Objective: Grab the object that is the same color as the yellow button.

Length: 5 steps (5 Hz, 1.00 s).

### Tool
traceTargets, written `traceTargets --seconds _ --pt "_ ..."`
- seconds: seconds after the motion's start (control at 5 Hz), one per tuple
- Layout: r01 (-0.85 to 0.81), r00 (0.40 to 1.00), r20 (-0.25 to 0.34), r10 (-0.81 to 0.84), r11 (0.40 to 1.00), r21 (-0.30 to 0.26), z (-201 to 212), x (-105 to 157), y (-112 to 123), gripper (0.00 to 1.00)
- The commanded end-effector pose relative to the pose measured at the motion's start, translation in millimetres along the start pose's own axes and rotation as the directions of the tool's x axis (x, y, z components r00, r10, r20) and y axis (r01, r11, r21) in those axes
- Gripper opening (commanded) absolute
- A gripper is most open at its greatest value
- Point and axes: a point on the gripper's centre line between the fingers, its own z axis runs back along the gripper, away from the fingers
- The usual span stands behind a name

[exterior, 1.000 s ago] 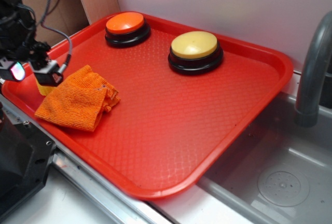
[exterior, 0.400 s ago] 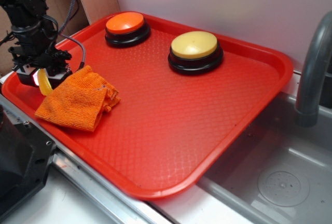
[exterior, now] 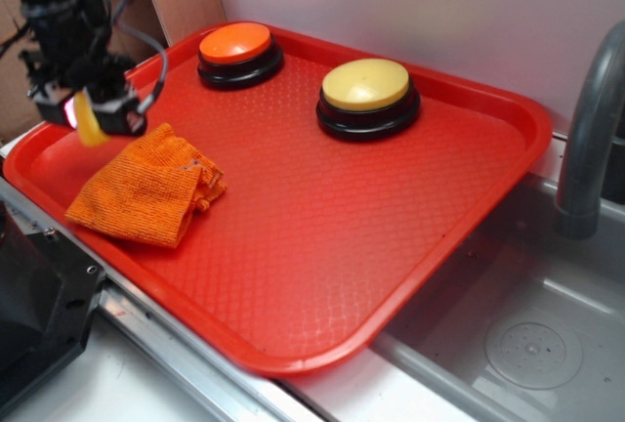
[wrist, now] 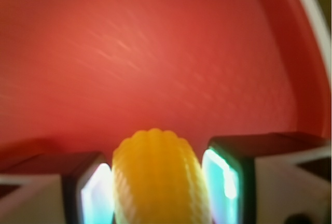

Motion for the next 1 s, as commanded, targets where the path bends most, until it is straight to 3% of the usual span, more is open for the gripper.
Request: traceTargets --seconds 0.0,0.2,0.4,0.6,0.8 --pt "0.259 0.959 0.131 -0.252 0.965 -0.045 106 25 -92 0.00" --pt "0.331 0.941 0.094 -0.324 0.940 -0.076 114 21 -121 0.00" --pt "0.401 0.915 -0.022 -0.404 0.913 -0.080 116 7 -144 0.00" --pt "0.408 0.911 -0.002 -0.412 0.903 -0.137 118 -5 -143 0.00" --pt "0.405 0.914 0.020 -0.405 0.908 -0.111 119 -4 -143 0.00"
